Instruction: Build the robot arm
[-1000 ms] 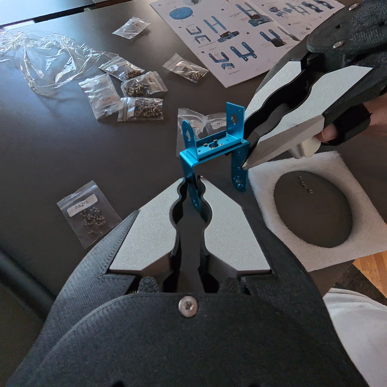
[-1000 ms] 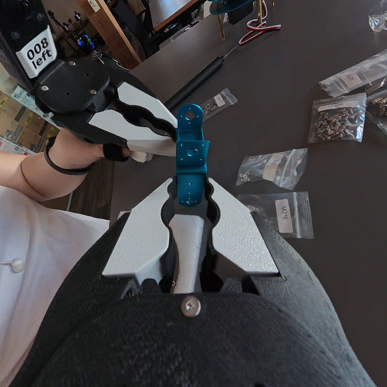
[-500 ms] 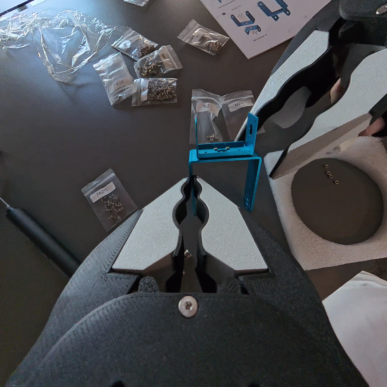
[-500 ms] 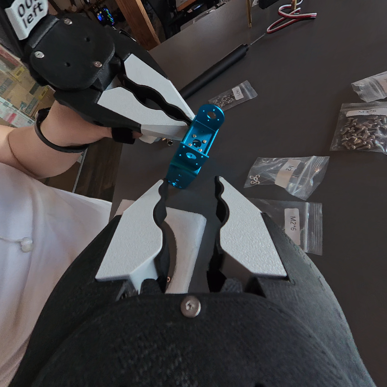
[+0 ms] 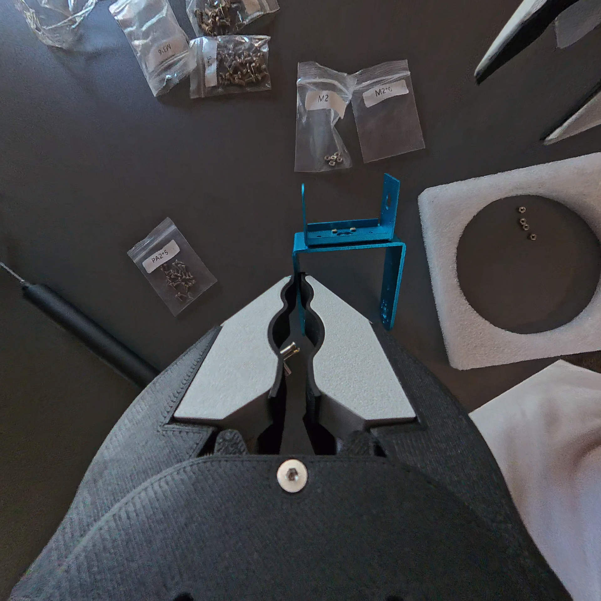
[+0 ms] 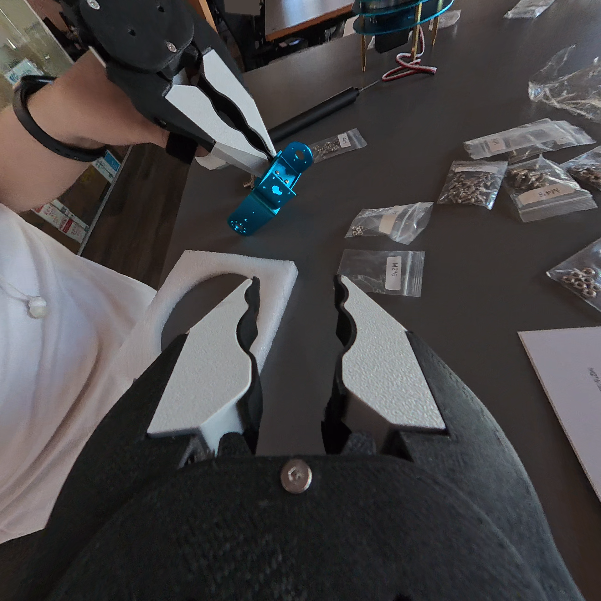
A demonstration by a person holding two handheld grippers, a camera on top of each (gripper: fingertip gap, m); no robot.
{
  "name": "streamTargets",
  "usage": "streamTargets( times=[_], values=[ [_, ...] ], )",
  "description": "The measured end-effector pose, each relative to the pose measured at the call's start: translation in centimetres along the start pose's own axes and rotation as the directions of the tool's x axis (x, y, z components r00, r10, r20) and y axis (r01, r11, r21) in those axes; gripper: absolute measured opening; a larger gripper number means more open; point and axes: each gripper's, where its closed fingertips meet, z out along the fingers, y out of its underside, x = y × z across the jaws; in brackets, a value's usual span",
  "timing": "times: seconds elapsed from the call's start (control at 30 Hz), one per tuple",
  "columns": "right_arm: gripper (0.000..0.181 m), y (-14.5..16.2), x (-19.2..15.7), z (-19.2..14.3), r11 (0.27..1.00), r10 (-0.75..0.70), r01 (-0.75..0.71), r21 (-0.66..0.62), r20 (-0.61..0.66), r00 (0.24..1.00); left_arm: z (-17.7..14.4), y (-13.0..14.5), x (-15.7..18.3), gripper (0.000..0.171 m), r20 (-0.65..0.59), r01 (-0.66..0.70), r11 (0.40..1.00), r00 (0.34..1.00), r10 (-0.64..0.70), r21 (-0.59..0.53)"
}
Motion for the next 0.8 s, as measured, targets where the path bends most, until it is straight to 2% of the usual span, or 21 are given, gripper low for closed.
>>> streamTargets(
  times=[0.17,0.37,0.5,0.6,0.7,0.8],
  values=[
    [0.040,-1.7,-1.0,-1.5,0.994,-0.067,0.067,0.089,0.003,0.998,0.2,0.1,-0.1,0.000,-0.008,0.001,0.997,1.000,-0.002,-0.074],
    [0.040,-2.1,0.3,-3.1,0.991,-0.050,0.057,0.124,-0.059,0.997,0.6,0.2,0.1,0.000,-0.024,-0.012,0.988,1.000,0.008,-0.156],
    [0.039,-1.9,0.6,-2.7,0.992,0.016,-0.011,0.129,-0.041,0.999,0.8,-0.1,0.2,0.000,-0.033,-0.028,0.985,0.999,0.023,-0.169],
    [0.038,-1.6,0.6,-1.8,0.995,-0.013,0.016,0.099,-0.032,0.999,1.0,-0.1,0.4,0.000,-0.041,-0.030,0.987,0.999,0.024,-0.157],
    [0.037,-2.1,-0.2,-0.3,0.996,-0.046,0.044,0.075,0.029,0.999,1.0,-0.1,0.4,0.000,-0.053,-0.041,0.984,0.998,0.032,-0.172],
    [0.037,-3.0,-1.9,1.0,0.998,-0.042,0.034,0.052,0.164,0.986,1.1,-0.1,0.4,0.000,-0.059,-0.052,0.982,0.997,0.042,-0.183]
  ],
)
